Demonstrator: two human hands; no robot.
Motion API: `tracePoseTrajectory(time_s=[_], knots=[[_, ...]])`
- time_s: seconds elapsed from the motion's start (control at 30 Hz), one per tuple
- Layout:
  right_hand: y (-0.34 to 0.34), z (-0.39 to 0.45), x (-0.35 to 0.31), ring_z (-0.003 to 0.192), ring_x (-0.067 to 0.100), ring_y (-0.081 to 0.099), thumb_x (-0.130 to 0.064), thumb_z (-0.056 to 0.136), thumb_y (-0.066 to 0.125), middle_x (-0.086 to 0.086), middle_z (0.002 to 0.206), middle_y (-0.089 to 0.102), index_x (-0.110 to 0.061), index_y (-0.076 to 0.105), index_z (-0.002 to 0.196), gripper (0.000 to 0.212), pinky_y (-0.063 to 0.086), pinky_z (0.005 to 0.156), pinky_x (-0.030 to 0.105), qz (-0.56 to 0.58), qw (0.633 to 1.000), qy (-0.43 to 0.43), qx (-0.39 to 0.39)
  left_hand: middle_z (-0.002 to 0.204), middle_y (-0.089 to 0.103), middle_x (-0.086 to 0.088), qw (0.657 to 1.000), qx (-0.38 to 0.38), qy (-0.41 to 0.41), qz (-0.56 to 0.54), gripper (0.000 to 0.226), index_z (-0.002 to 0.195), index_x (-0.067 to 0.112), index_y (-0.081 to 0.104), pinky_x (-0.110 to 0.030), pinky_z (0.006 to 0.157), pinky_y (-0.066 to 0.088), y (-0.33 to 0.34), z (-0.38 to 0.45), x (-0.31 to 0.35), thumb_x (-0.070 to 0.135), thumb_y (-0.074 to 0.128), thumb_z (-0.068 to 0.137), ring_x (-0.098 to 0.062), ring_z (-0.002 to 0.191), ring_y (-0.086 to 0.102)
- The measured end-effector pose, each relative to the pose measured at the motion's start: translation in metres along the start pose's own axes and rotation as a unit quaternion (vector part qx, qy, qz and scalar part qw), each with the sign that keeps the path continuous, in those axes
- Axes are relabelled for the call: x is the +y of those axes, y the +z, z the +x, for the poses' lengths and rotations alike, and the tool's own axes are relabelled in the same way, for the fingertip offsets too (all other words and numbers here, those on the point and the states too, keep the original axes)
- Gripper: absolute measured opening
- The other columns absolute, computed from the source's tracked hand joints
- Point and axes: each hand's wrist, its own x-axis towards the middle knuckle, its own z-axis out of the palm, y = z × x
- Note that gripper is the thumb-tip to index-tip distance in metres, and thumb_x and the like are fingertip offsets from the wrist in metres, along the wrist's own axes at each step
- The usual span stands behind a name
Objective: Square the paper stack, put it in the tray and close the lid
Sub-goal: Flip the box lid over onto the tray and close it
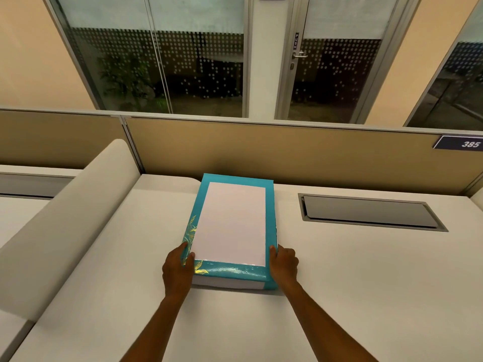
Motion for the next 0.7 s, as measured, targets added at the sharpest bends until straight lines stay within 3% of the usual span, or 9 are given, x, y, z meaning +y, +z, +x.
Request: tracePoseTrajectory(time_s=[0.07, 0.17, 0.3, 0.4, 0.5, 0.7], knots=[[0.002, -0.001, -0.002, 0.128, 0.030, 0.043, -0.033, 0.101, 0.035, 0.013, 0.144, 0.040, -0.013, 0.036, 0.143, 0.047, 0.042, 0.104, 0.040, -0.026, 0.999, -0.029, 0.018, 0.135, 0.055, -0.020, 0.998, -0.028, 0.025, 0.059, 0.044, 0.134, 0.006, 0.052, -0.049, 0.096, 0.052, 0.001, 0.007, 0.000, 0.016, 0.059, 0.093, -0.037, 0.119, 0.056], [0.004, 0.004, -0.009, 0.145, 0.027, 0.022, -0.029, 0.100, 0.038, 0.008, 0.160, 0.016, -0.016, 0.013, 0.152, 0.059, 0.026, 0.119, 0.039, -0.092, 0.988, -0.123, 0.035, 0.156, 0.031, -0.016, 0.972, -0.097, 0.077, 0.202, 0.050, 0.144, 0.011, 0.041, -0.048, 0.110, 0.041, 0.004, 0.024, 0.003, 0.025, 0.049, 0.097, -0.036, 0.137, 0.039], [0.007, 0.015, -0.022, 0.150, 0.024, -0.009, -0.052, 0.098, 0.025, 0.001, 0.162, -0.012, -0.020, 0.001, 0.153, 0.068, -0.001, 0.121, 0.043, -0.188, 0.961, -0.203, -0.027, 0.164, 0.003, -0.007, 0.899, -0.189, 0.158, 0.363, 0.062, 0.152, 0.015, 0.019, -0.048, 0.119, 0.024, 0.015, 0.049, 0.009, 0.041, 0.036, 0.099, -0.032, 0.150, 0.009], [0.013, 0.028, -0.031, 0.150, 0.025, -0.011, -0.062, 0.094, 0.021, 0.002, 0.162, -0.014, -0.021, -0.002, 0.153, 0.076, -0.001, 0.122, 0.045, -0.209, 0.953, -0.214, -0.045, 0.164, -0.008, -0.004, 0.863, -0.231, 0.180, 0.411, 0.081, 0.154, 0.018, 0.005, -0.051, 0.121, 0.012, 0.026, 0.062, 0.017, 0.067, 0.011, 0.089, -0.027, 0.151, -0.004], [0.017, 0.042, -0.035, 0.150, 0.026, -0.010, -0.068, 0.090, 0.020, 0.002, 0.162, -0.013, -0.024, -0.001, 0.153, 0.080, 0.001, 0.122, 0.046, -0.217, 0.951, -0.215, -0.038, 0.164, -0.008, -0.004, 0.853, -0.237, 0.192, 0.423, 0.120, 0.154, 0.020, 0.003, -0.050, 0.121, 0.007, 0.035, 0.073, 0.024, 0.083, -0.027, 0.056, -0.028, 0.151, -0.003], [0.024, 0.061, -0.037, 0.150, 0.026, -0.004, -0.074, 0.085, 0.019, 0.000, 0.163, -0.007, -0.029, 0.005, 0.152, 0.082, 0.004, 0.121, 0.047, -0.209, 0.953, -0.218, -0.021, 0.164, -0.008, -0.003, 0.858, -0.251, 0.184, 0.408, 0.125, 0.154, 0.022, 0.002, -0.050, 0.121, 0.005, 0.046, 0.097, 0.030, 0.087, -0.027, 0.050, -0.026, 0.151, -0.004]])
